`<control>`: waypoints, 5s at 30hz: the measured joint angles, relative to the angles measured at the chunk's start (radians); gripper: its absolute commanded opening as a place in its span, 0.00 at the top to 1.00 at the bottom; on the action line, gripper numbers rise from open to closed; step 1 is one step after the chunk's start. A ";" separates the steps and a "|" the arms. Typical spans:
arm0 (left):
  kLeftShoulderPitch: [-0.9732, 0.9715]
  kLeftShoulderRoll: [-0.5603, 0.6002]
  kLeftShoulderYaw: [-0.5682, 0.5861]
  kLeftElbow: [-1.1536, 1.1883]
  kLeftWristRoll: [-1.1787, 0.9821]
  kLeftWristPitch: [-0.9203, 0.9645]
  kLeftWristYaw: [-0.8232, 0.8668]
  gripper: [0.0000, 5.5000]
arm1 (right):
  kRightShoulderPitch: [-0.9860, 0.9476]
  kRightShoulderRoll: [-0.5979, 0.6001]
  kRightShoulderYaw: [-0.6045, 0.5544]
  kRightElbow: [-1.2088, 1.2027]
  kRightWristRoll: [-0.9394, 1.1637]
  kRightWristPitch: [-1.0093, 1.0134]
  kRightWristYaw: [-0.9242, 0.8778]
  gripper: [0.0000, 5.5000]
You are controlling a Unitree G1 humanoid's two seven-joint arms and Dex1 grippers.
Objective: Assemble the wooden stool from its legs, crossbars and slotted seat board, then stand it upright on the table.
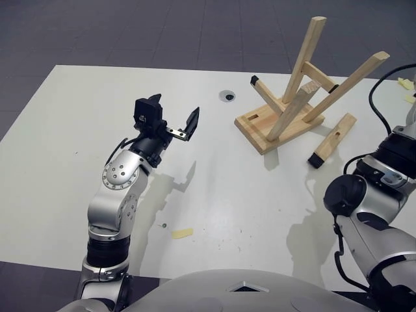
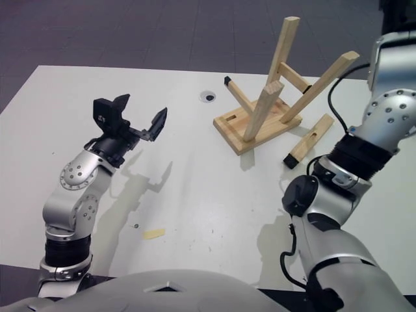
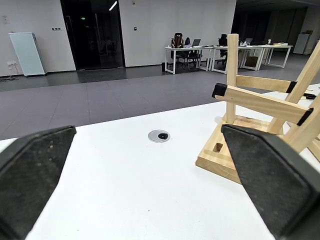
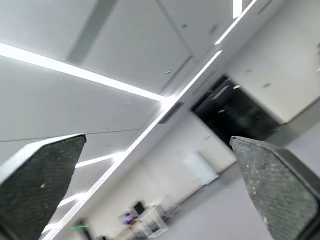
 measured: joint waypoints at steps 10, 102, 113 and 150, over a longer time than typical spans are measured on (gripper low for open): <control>-0.025 0.001 0.043 0.001 0.000 0.002 0.006 0.02 | 0.257 -0.170 0.028 0.127 -0.273 -0.012 0.066 0.02; -0.122 -0.122 0.322 -0.049 -0.283 0.070 0.139 0.02 | 0.309 -0.044 0.288 0.266 -0.925 -0.135 -0.091 0.62; -0.236 -0.028 0.418 0.009 -0.551 0.150 0.119 0.02 | 0.178 -0.111 0.417 0.148 -0.973 -0.600 0.107 0.62; -0.181 -0.071 0.212 0.038 -1.565 0.060 0.574 0.02 | 0.600 -0.100 0.657 -0.358 -0.721 -0.590 0.727 0.62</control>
